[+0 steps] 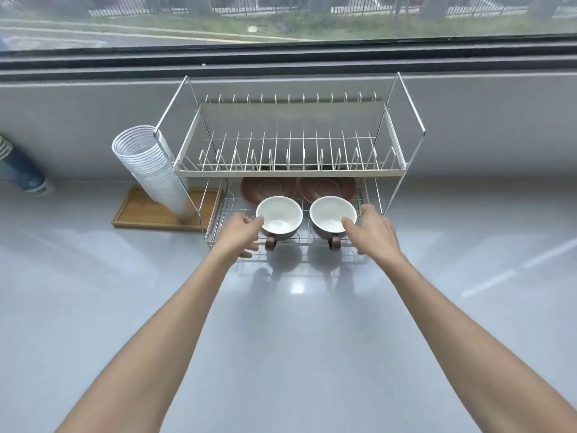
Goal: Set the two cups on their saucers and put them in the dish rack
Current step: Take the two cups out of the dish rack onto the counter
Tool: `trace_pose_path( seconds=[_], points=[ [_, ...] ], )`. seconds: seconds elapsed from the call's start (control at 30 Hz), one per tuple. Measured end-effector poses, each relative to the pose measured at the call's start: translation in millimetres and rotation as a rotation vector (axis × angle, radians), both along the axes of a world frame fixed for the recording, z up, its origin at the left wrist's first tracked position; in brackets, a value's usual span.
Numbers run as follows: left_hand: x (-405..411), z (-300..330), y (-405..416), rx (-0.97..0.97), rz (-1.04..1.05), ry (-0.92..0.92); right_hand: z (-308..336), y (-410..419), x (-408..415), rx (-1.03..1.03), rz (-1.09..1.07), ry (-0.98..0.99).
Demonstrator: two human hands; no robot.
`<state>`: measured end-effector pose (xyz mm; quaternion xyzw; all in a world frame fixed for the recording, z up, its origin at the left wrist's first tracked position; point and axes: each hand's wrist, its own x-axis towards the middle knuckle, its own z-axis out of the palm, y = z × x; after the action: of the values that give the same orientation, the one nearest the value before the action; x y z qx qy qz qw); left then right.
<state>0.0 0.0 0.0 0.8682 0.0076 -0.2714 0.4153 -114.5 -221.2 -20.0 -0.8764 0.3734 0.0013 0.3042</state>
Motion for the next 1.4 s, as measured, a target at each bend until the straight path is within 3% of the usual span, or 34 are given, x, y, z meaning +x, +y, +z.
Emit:
trace_pose_path(
  seconds=[0.13,0.4,0.5,0.77,1.17,1.4],
  points=[
    [4.5,-16.2,-15.4,-0.210,0.281,0.076,-6.2,-1.3,5.8,0.160,-0.097,-0.032],
    [12.1,-30.0,-26.1,-0.263,0.279,0.199,-24.6,-3.4,18.1,0.702,-0.333,-0.162],
    [12.7,-32.5,-26.6,-0.293,0.287,0.259,-25.8,-3.4,19.3,0.813,-0.367,-0.170],
    [2.1,-41.1,-28.2,-0.304,0.417,0.193,-19.4,1.8,13.1,0.810,-0.398,-0.264],
    [-56.5,-15.7,-9.8,-0.304,0.222,0.207,-5.6,6.7,-69.3,0.773,-0.322,-0.266],
    [-106.0,-22.9,-31.7,-0.289,0.090,0.274,-17.2,-12.7,-142.7,0.738,-0.390,-0.215]
  ],
)
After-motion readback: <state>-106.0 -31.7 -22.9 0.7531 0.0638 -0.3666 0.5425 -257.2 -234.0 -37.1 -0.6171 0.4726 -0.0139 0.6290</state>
